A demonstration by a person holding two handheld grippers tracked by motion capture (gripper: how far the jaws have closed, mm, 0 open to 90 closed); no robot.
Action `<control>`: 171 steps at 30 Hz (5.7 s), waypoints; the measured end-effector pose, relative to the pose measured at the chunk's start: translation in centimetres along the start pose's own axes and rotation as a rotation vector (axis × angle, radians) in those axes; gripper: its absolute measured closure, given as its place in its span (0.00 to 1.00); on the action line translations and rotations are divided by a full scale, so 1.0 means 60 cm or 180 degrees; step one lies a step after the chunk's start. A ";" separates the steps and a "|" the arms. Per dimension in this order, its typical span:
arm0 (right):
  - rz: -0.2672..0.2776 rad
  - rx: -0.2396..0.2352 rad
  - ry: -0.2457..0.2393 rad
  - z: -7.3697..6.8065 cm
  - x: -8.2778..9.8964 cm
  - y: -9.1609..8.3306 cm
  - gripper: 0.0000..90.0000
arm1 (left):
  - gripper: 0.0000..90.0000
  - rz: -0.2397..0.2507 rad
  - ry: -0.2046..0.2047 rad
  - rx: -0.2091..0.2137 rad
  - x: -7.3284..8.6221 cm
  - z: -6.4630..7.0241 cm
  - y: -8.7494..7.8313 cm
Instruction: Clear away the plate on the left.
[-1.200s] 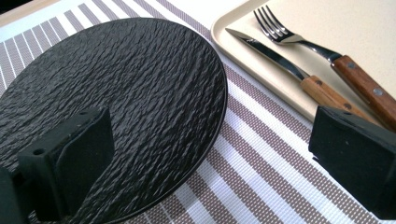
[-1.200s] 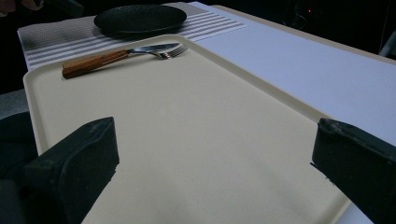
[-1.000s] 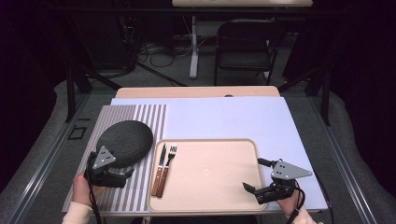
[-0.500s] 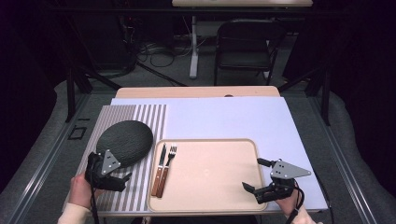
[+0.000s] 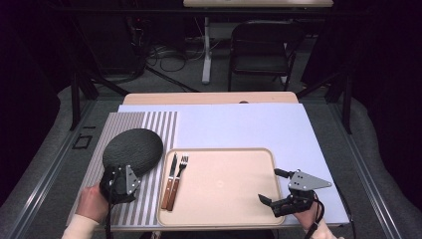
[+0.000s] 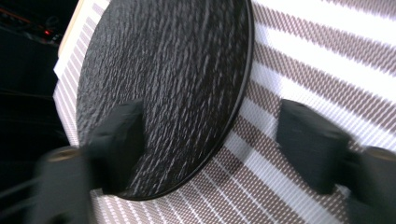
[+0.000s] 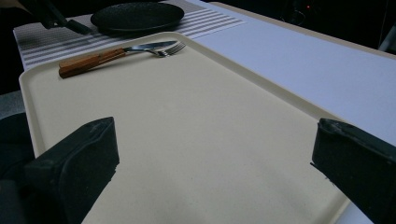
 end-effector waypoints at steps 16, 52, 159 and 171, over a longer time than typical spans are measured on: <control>0.0000 0.0005 -0.0001 0.000 0.000 0.000 0.00 | 0.82 -0.0264 0.0781 -0.0366 0.003 0.017 0.034; 0.0006 0.0039 0.0006 0.004 0.000 0.000 0.00 | 0.94 0.0153 0.1323 -0.1174 -0.002 0.003 0.024; -0.0069 0.0222 0.0133 0.022 0.006 0.000 0.00 | 0.83 0.1577 0.2705 -0.0092 -0.242 0.267 -0.048; -0.0110 0.0211 0.0150 0.022 0.008 0.002 0.00 | 0.47 0.1460 0.2276 0.0052 -0.228 0.230 -0.066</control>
Point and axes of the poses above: each handheld gripper's, and its own axes: y roughly forward along the jaws, x roughly out of its underside, z roughly to its right, the point moved 8 cm from there along y, roughly forward along the jaws, and after that the axes turned 4 degrees about x, right-handed, at the moved point
